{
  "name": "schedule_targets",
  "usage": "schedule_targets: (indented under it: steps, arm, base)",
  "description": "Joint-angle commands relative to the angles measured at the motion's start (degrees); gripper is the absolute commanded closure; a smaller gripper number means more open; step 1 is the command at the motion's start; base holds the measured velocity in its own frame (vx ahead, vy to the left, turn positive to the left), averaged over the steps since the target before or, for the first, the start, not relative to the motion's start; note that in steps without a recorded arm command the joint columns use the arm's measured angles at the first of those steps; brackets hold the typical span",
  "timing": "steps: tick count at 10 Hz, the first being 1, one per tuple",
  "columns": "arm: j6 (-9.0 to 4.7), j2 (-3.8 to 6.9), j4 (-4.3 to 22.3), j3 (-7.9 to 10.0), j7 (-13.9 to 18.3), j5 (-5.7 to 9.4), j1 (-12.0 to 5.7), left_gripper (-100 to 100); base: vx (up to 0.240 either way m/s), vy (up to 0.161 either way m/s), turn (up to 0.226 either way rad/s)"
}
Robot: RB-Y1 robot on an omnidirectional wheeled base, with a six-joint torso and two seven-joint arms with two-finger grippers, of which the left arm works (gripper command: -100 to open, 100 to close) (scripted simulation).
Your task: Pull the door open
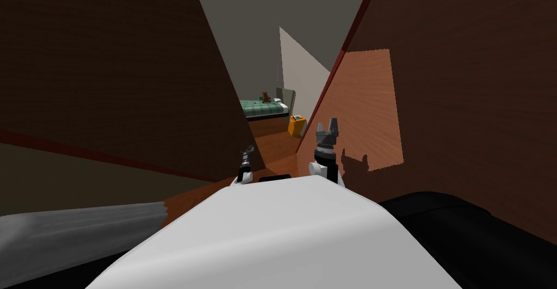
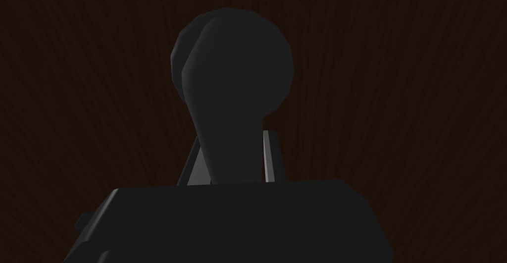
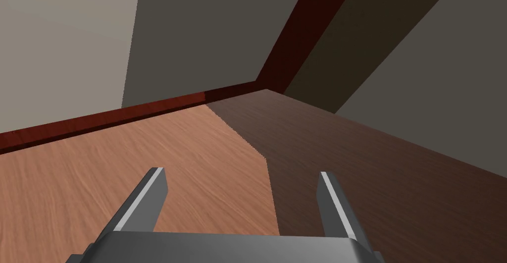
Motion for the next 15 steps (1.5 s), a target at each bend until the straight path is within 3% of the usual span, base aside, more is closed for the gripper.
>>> schedule_targets:
  steps: [1, 3, 8, 15]
  arm:
    - [-0.22, 0.83, -0.08, 0.29, 0.24, 0.26, 0.36, 100]
    - [-0.38, 1.60, -0.13, 0.10, 0.63, 0.37, 0.39, 100]
    - [-1.05, 4.75, -0.19, -0.93, 2.65, 0.44, 0.61, 100]
    - [-1.70, 7.51, 0.14, -3.09, 6.85, -0.87, 1.30, 100]
  base:
    - [-0.199, 0.020, -0.033]
    - [-0.207, -0.012, -0.014]
    - [-0.175, 0.014, -0.009]
    - [-0.025, 0.016, -0.020]
